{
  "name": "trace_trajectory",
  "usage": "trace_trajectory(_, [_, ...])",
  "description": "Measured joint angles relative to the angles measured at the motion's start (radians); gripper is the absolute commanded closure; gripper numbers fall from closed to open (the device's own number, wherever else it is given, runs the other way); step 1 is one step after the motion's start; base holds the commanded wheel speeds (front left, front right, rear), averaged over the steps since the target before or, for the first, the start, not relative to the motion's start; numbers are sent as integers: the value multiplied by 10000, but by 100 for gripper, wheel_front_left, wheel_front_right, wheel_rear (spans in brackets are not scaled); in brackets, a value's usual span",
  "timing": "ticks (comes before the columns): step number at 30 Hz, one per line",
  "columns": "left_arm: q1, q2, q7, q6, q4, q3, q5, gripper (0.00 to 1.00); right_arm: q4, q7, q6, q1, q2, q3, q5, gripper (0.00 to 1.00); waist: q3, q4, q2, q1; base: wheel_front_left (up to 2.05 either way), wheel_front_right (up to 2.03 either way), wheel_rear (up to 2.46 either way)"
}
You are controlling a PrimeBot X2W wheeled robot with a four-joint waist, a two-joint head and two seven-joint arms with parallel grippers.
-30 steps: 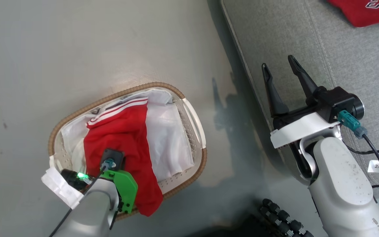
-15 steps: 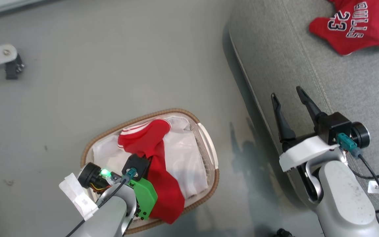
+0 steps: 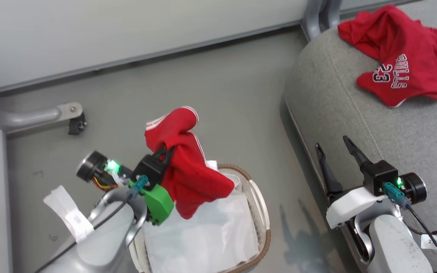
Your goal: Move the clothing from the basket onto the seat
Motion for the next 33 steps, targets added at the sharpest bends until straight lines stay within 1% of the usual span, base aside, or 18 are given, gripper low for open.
trace_trajectory(5, [-791, 322, 8, -190, -466, -67, 226, 100, 19, 0, 0, 187, 0, 182, -8, 0, -728, 244, 0, 0, 0, 0, 0])
trace_trajectory(9, [-1507, 554, 221, -297, -713, -111, 320, 100, 10, 0, 0, 194, 2, 479, -6, 0, -1169, 367, 0, 0, 0, 0, 0])
trace_trajectory(16, [-2568, 771, 623, -435, -1091, -79, 366, 100, 86, 0, 0, 196, 6, 1473, -63, 0, -1721, 401, 0, 0, 0, 0, 0])
trace_trajectory(23, [-3291, 694, 1028, -546, -1358, -186, 169, 100, 134, 0, 0, 56, 0, 2291, 111, 0, -1973, 389, 0, 0, 0, 0, 0])
trace_trajectory(29, [-3778, 508, 1310, -619, -1423, -349, -138, 100, -117, 0, 0, -435, 0, 3386, 947, 0, -2106, 421, 0, 0, 0, 0, 0])
trace_trajectory(33, [-4050, 368, 1411, -627, -1436, -520, -222, 100, -240, 0, 0, -899, 2, 4383, 1611, 0, -2180, 428, -1, 0, 0, 0, 0])
